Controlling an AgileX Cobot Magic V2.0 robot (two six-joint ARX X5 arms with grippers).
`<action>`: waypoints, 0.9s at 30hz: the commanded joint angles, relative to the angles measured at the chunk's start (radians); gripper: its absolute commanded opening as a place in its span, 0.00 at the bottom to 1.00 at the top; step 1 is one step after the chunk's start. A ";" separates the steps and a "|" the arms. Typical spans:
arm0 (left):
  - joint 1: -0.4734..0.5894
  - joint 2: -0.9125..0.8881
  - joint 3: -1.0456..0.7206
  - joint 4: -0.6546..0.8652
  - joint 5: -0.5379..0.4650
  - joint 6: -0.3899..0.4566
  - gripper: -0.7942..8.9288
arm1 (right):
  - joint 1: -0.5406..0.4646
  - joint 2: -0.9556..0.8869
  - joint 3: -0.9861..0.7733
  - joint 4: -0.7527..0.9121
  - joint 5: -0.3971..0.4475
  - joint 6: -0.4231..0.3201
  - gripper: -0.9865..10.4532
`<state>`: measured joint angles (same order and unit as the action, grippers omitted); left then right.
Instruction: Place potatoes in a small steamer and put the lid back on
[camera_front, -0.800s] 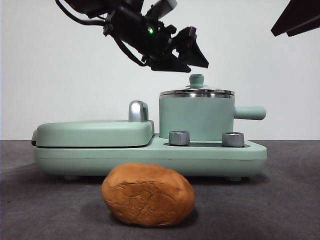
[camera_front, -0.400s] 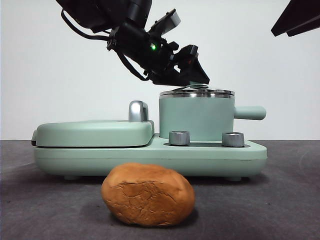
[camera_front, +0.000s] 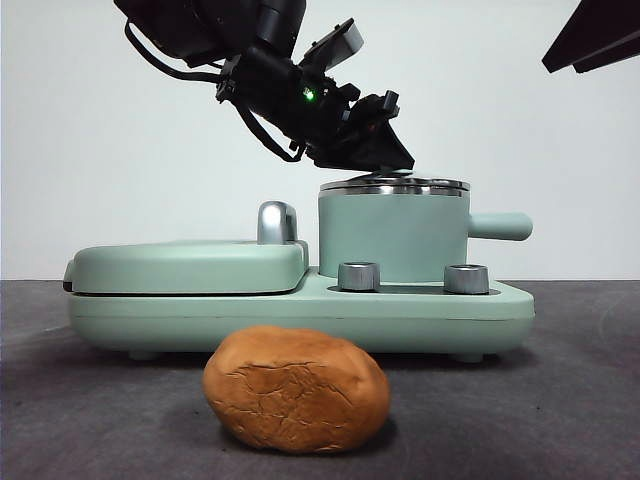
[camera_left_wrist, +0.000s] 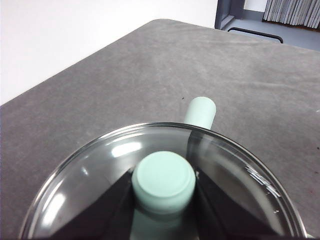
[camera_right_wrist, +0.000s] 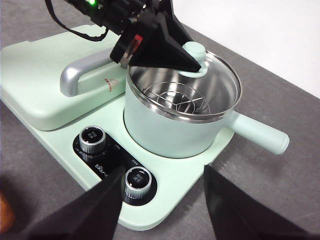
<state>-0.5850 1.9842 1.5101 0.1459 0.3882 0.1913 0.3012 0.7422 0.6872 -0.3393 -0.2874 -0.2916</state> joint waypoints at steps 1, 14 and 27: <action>-0.008 0.027 0.026 0.005 -0.004 0.005 0.10 | 0.005 0.006 0.016 0.010 0.001 -0.004 0.30; -0.004 0.009 0.046 0.011 -0.034 0.006 0.10 | 0.005 0.006 0.016 0.010 0.001 -0.004 0.30; 0.014 -0.150 0.066 -0.014 -0.040 -0.002 0.10 | 0.005 0.006 0.016 0.010 0.000 -0.004 0.30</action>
<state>-0.5640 1.8606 1.5345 0.1043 0.3420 0.1932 0.3012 0.7422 0.6872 -0.3393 -0.2874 -0.2916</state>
